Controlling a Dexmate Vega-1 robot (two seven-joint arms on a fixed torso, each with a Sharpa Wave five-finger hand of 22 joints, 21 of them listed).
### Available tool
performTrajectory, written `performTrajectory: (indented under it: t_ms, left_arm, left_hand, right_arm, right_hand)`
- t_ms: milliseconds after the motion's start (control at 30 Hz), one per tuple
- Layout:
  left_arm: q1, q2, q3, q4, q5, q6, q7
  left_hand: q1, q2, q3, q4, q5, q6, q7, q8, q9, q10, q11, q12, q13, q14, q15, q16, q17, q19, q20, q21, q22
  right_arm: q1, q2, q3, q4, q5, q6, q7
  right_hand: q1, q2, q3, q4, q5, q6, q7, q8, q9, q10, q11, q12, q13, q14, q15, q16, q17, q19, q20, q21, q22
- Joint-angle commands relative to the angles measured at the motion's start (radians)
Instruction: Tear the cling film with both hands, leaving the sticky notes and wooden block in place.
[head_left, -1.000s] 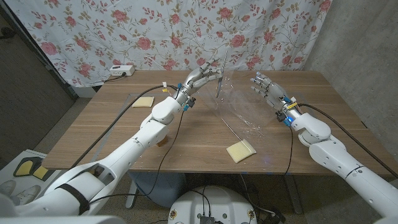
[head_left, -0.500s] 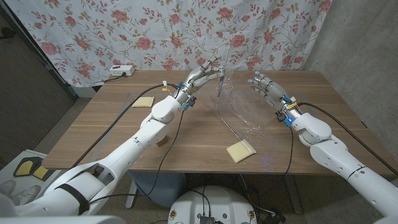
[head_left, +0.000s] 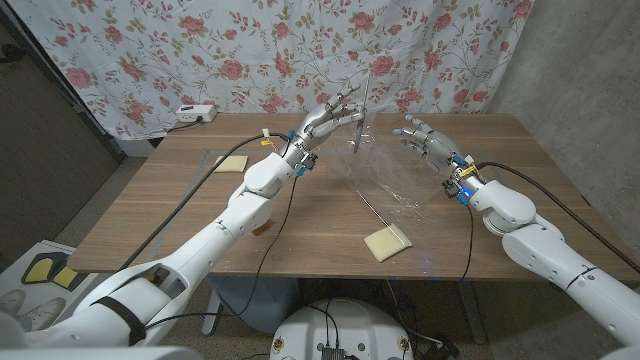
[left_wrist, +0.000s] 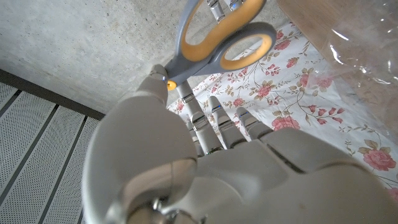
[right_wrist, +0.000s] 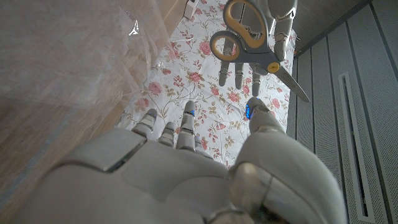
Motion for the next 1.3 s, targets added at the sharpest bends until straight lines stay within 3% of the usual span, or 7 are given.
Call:
performTrajectory:
  t_ms: [33, 433, 767, 900, 1033, 1133, 1300]
  left_arm:
    - [0.01, -0.014, -0.007, 0.002, -0.047, -0.013, -0.042]
    - [0.022, -0.031, -0.02, 0.02, -0.105, -0.032, -0.086]
    - [0.028, -0.05, -0.032, 0.038, -0.144, -0.045, -0.112]
    - [0.029, -0.055, -0.036, 0.043, -0.148, -0.048, -0.116]
    - [0.03, -0.058, -0.038, 0.047, -0.157, -0.049, -0.125]
    - [0.032, -0.065, -0.041, 0.052, -0.174, -0.051, -0.138]
    - [0.034, -0.069, -0.043, 0.055, -0.179, -0.052, -0.144]
  left_hand:
    - [0.023, 0.031, 0.009, 0.008, 0.004, 0.009, -0.004, 0.011, 0.002, 0.003, -0.008, 0.024, 0.109, -0.028, -0.022, 0.004, 0.003, -0.005, 0.0, 0.0, 0.003]
    - [0.021, 0.031, 0.012, 0.009, 0.005, 0.015, -0.007, 0.011, 0.002, 0.001, -0.008, 0.024, 0.114, -0.031, -0.021, 0.004, 0.006, -0.006, 0.0, 0.001, 0.003]
    - [0.018, 0.031, 0.015, 0.011, 0.005, 0.01, -0.01, 0.008, 0.002, 0.001, -0.008, 0.024, 0.117, -0.032, -0.021, 0.005, 0.008, -0.006, 0.0, 0.002, 0.003]
    - [0.018, 0.03, 0.016, 0.011, 0.006, 0.008, -0.01, 0.007, 0.002, 0.001, -0.008, 0.024, 0.119, -0.032, -0.021, 0.005, 0.008, -0.006, -0.001, 0.002, 0.003]
    - [0.017, 0.03, 0.016, 0.011, 0.006, 0.01, -0.01, 0.008, 0.002, 0.0, -0.009, 0.024, 0.12, -0.032, -0.021, 0.005, 0.009, -0.005, -0.002, 0.003, 0.003]
    - [0.017, 0.03, 0.017, 0.011, 0.006, 0.01, -0.01, 0.008, 0.002, 0.0, -0.009, 0.024, 0.121, -0.033, -0.021, 0.005, 0.009, -0.006, -0.002, 0.003, 0.003]
    - [0.017, 0.029, 0.018, 0.011, 0.006, 0.012, -0.01, 0.008, 0.002, 0.0, -0.009, 0.024, 0.122, -0.033, -0.022, 0.005, 0.01, -0.006, -0.002, 0.003, 0.003]
  right_arm:
    - [-0.013, -0.015, -0.001, -0.03, -0.018, 0.006, -0.003]
    - [-0.018, -0.022, -0.003, -0.048, -0.024, 0.003, -0.005]
    - [-0.023, -0.055, -0.004, -0.073, -0.043, -0.031, -0.009]
    - [-0.027, -0.059, -0.002, -0.078, -0.045, -0.035, -0.013]
    - [-0.028, -0.059, -0.003, -0.081, -0.045, -0.034, -0.013]
    - [-0.027, -0.061, -0.004, -0.084, -0.048, -0.041, -0.017]
    - [-0.023, -0.057, -0.009, -0.085, -0.048, -0.046, -0.018]
  right_hand:
    - [0.02, -0.002, 0.01, 0.002, 0.005, -0.08, -0.003, 0.005, 0.004, -0.008, -0.001, -0.007, 0.005, -0.011, 0.002, -0.006, 0.0, -0.008, 0.008, -0.001, 0.003]
    - [0.039, -0.008, 0.016, 0.003, 0.005, -0.082, -0.016, 0.007, 0.004, -0.013, -0.005, -0.014, 0.006, -0.016, 0.001, -0.008, -0.001, -0.017, 0.018, -0.002, 0.003]
    - [0.059, -0.021, 0.018, 0.019, -0.005, 0.062, -0.049, 0.061, 0.012, -0.039, 0.014, -0.035, 0.017, -0.032, 0.054, -0.014, -0.002, -0.018, 0.019, 0.004, 0.003]
    - [0.059, -0.022, 0.018, 0.025, -0.011, 0.161, -0.087, 0.096, 0.023, -0.06, 0.035, -0.047, 0.025, -0.036, 0.072, -0.017, -0.004, -0.015, 0.022, 0.005, 0.003]
    - [0.059, -0.024, 0.017, 0.026, -0.015, 0.161, -0.095, 0.094, 0.027, -0.089, 0.038, -0.059, 0.028, -0.04, 0.079, -0.019, -0.005, -0.016, 0.021, 0.004, 0.002]
    - [0.051, -0.022, 0.013, 0.032, -0.022, 0.255, -0.099, 0.127, 0.035, -0.081, 0.042, -0.056, 0.035, -0.046, 0.079, -0.021, -0.005, -0.019, 0.022, 0.003, 0.003]
    - [0.045, -0.023, 0.01, 0.034, -0.028, 0.3, -0.097, 0.143, 0.04, -0.077, 0.044, -0.054, 0.04, -0.047, 0.08, -0.021, -0.005, -0.02, 0.024, 0.003, 0.003]
